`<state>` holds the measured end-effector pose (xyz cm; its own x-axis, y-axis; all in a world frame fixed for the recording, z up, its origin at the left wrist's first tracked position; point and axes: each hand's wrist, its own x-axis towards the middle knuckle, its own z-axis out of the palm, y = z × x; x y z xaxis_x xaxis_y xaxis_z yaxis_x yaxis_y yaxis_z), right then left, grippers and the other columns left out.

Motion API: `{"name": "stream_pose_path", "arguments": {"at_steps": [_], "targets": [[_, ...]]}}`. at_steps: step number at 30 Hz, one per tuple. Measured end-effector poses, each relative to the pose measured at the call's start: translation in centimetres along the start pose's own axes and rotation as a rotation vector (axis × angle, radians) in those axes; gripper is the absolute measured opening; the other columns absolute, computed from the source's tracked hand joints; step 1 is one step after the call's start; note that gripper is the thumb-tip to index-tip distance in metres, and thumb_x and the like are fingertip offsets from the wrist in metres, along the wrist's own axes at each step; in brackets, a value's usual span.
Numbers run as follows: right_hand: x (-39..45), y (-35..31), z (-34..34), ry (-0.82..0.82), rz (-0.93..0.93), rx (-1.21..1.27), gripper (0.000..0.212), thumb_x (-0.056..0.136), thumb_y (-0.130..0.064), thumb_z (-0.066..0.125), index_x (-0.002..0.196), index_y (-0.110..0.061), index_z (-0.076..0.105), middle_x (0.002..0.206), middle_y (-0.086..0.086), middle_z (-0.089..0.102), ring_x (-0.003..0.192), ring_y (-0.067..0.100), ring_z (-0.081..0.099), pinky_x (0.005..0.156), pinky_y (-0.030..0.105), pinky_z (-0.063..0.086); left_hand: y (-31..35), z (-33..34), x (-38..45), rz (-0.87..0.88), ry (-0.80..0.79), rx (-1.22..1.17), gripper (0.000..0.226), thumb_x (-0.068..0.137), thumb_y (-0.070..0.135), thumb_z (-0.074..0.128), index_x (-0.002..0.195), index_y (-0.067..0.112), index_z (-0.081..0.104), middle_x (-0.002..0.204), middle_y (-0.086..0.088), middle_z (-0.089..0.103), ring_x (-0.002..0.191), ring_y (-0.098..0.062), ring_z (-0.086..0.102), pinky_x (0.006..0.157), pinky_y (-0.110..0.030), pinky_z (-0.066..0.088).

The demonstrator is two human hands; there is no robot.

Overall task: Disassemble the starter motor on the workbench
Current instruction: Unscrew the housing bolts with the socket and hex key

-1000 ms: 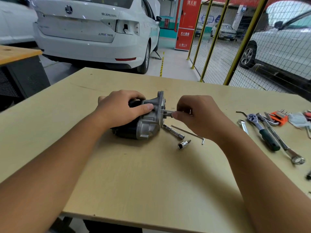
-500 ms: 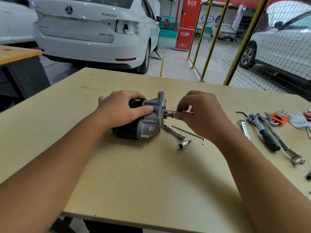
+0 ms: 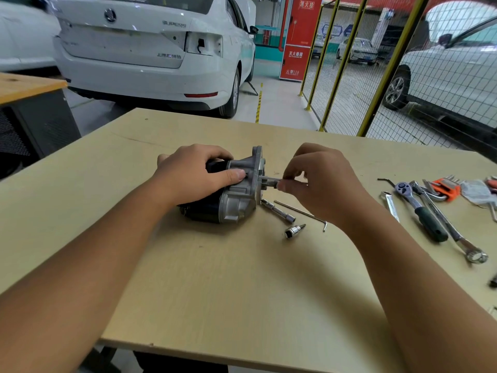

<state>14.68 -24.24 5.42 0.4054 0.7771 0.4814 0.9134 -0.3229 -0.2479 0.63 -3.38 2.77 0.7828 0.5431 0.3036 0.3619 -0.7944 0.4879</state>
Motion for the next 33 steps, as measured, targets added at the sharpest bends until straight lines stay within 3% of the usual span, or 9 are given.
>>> {"name": "stream_pose_path", "arguments": {"at_steps": [4,7,10,14,18,23,26,29,33], "targets": [[-0.1,0.3,0.1,0.006,0.013,0.078,0.012,0.085,-0.035,0.077,0.082,-0.025,0.071,0.077,-0.008,0.062,0.073,0.014,0.057,0.068,0.036,0.051,0.0,0.0,0.0,0.000,0.005,0.011,0.070,0.064,0.093,0.041,0.117,0.053,0.064,0.118,0.022,0.066,0.112,-0.015,0.056,0.091,-0.041,0.027],[-0.1,0.6,0.4,-0.042,0.000,0.070,0.023,0.094,-0.037,0.065,0.081,-0.019,0.071,0.066,-0.010,0.054,0.067,0.006,0.049,0.058,0.026,0.036,0.0,0.0,0.0,0.004,0.015,0.008,0.066,0.069,0.092,0.039,0.115,0.051,0.065,0.117,0.022,0.067,0.114,-0.016,0.056,0.090,-0.041,0.027],[0.1,0.6,0.5,-0.085,0.000,0.057,0.023,0.097,-0.031,0.061,0.086,-0.014,0.073,0.074,-0.006,0.051,0.071,0.007,0.047,0.059,0.023,0.031,0.1,0.0,0.0,0.007,0.016,0.003,0.065,0.071,0.091,0.039,0.115,0.051,0.065,0.118,0.021,0.067,0.112,-0.015,0.055,0.090,-0.041,0.026],[0.1,0.3,0.3,-0.003,0.001,0.067,0.009,0.088,-0.025,0.075,0.085,-0.017,0.075,0.084,-0.006,0.054,0.077,0.016,0.053,0.070,0.034,0.047,0.0,0.1,0.0,0.004,0.005,0.007,0.069,0.066,0.092,0.041,0.117,0.052,0.064,0.119,0.022,0.067,0.107,-0.012,0.053,0.091,-0.040,0.026],[0.0,-0.1,0.2,0.026,0.004,0.005,0.009,0.082,-0.030,0.080,0.083,-0.023,0.075,0.084,-0.010,0.058,0.078,0.017,0.057,0.074,0.043,0.052,-0.1,0.0,0.1,0.001,0.006,0.009,0.075,0.062,0.095,0.038,0.118,0.052,0.064,0.120,0.021,0.067,0.115,-0.015,0.057,0.092,-0.041,0.027],[-0.1,0.4,0.1,-0.072,0.020,0.062,0.014,0.087,-0.038,0.075,0.079,-0.029,0.066,0.078,-0.008,0.063,0.074,0.014,0.057,0.070,0.039,0.052,0.1,0.1,0.1,-0.002,0.012,0.011,0.068,0.070,0.092,0.039,0.118,0.050,0.066,0.120,0.021,0.068,0.117,-0.017,0.057,0.096,-0.044,0.030],[-0.1,0.9,0.3,-0.123,-0.002,0.045,0.026,0.095,-0.041,0.063,0.082,-0.020,0.072,0.076,-0.004,0.059,0.073,0.012,0.054,0.065,0.033,0.042,0.1,0.0,0.1,-0.003,0.011,0.008,0.067,0.072,0.090,0.040,0.118,0.050,0.066,0.120,0.019,0.068,0.117,-0.018,0.057,0.098,-0.046,0.031],[0.1,1.3,0.2,-0.126,-0.001,0.036,0.024,0.096,-0.032,0.063,0.088,-0.014,0.076,0.082,-0.002,0.056,0.074,0.009,0.051,0.065,0.029,0.034,0.1,0.0,0.0,-0.003,0.009,0.002,0.067,0.071,0.090,0.041,0.117,0.049,0.066,0.119,0.019,0.068,0.115,-0.018,0.057,0.094,-0.044,0.029],[0.3,1.3,0.2,-0.105,-0.015,0.003,0.017,0.093,-0.029,0.068,0.091,-0.015,0.077,0.084,-0.010,0.054,0.078,0.013,0.053,0.071,0.033,0.045,0.0,0.0,0.1,0.000,0.006,0.003,0.069,0.069,0.092,0.040,0.118,0.050,0.065,0.119,0.020,0.067,0.115,-0.017,0.057,0.095,-0.044,0.030]]}}
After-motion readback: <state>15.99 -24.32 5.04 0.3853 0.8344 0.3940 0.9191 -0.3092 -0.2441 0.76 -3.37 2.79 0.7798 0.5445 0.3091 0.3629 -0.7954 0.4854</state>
